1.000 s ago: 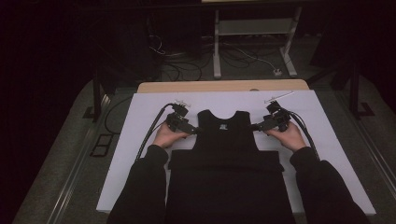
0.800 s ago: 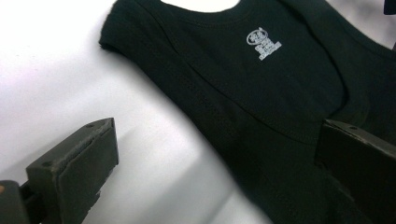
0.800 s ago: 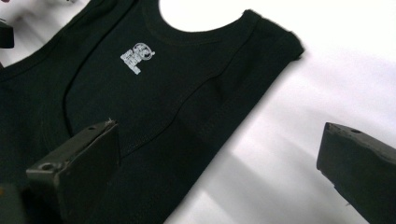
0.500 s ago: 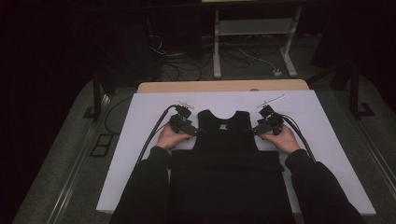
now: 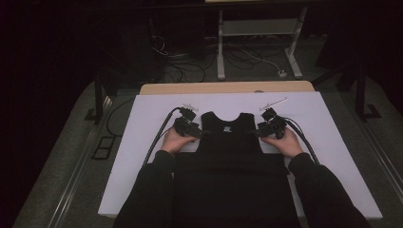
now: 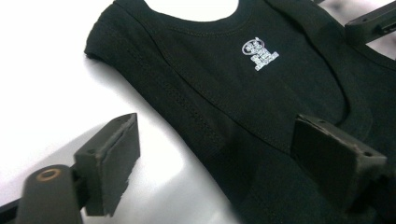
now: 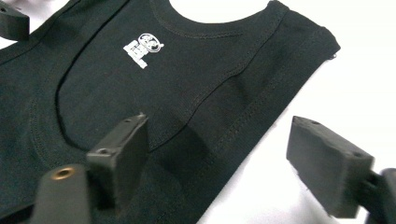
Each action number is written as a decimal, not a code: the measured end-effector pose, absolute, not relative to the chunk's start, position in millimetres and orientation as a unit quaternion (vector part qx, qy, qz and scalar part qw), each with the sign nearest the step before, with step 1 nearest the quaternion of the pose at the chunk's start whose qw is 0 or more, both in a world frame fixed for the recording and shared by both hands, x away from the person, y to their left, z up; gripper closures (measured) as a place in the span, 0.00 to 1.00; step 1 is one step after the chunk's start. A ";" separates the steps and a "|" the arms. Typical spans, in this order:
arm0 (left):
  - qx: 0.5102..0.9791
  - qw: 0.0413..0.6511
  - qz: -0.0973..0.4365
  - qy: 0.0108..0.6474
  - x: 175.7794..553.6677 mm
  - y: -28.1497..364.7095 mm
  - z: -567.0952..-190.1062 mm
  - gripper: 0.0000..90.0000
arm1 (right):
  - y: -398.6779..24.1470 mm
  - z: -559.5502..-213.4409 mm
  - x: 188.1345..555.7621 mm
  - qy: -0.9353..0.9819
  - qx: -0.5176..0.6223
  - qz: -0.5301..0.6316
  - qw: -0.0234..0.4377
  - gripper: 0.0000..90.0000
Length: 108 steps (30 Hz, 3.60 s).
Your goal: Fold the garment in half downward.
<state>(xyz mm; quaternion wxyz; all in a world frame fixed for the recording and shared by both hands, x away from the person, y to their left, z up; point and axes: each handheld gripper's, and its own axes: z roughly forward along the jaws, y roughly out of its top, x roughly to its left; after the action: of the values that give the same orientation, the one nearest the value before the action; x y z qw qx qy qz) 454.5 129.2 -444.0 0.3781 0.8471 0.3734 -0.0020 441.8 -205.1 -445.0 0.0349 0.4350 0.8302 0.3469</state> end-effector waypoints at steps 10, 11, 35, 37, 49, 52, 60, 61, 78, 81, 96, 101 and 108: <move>0.850 0.378 0.011 0.366 451.1 122.4 -444.2 0.35 | -195.9 -444.7 436.8 0.838 0.423 0.338 0.063 0.40; 0.852 0.376 0.013 0.364 451.1 121.8 -444.1 0.36 | -194.8 -444.6 436.2 0.840 0.421 0.336 0.066 0.42; 0.862 0.360 0.012 0.356 444.0 112.5 -442.9 0.93 | -195.7 -441.9 432.3 0.821 0.431 0.374 -0.004 0.94; 0.862 0.363 0.013 0.352 442.7 112.4 -440.0 0.93 | -197.4 -439.6 431.2 0.818 0.433 0.380 -0.007 0.94; 0.848 0.401 0.006 0.346 434.7 118.0 -422.9 0.94 | -203.7 -426.6 421.2 0.806 0.432 0.405 -0.008 0.93; 0.840 0.413 0.009 0.351 431.1 121.9 -422.0 0.94 | -206.7 -425.3 418.8 0.804 0.433 0.408 -0.008 0.93; 0.827 0.435 0.010 0.355 423.3 130.7 -416.9 0.94 | -212.7 -415.6 411.0 0.795 0.430 0.427 -0.008 0.93; 0.826 0.438 0.011 0.354 421.8 130.8 -415.9 0.94 | -213.3 -415.0 409.7 0.795 0.430 0.429 -0.009 0.93; 0.818 0.452 0.009 0.357 395.9 133.4 -409.7 0.94 | -217.7 -410.1 385.2 0.793 0.429 0.433 -0.018 0.93; 0.819 0.451 0.010 0.356 390.6 135.4 -407.7 0.94 | -217.9 -409.1 381.7 0.792 0.427 0.436 -0.018 0.93; 0.809 0.473 0.016 0.348 373.3 139.9 -393.9 0.94 | -221.3 -397.0 364.1 0.788 0.419 0.452 -0.021 0.93; 0.808 0.471 0.014 0.353 367.4 138.5 -394.7 0.94 | -220.4 -394.5 359.0 0.788 0.415 0.454 -0.022 0.93; 0.811 0.467 0.009 0.353 358.6 139.9 -394.7 0.94 | -218.6 -392.8 352.2 0.792 0.409 0.453 -0.022 0.93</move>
<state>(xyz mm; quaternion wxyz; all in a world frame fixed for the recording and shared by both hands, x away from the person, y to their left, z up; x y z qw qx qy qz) 358.6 139.9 -394.7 0.4667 0.8109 0.3528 0.0087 352.2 -218.6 -392.8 -0.0221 0.4088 0.7922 0.4526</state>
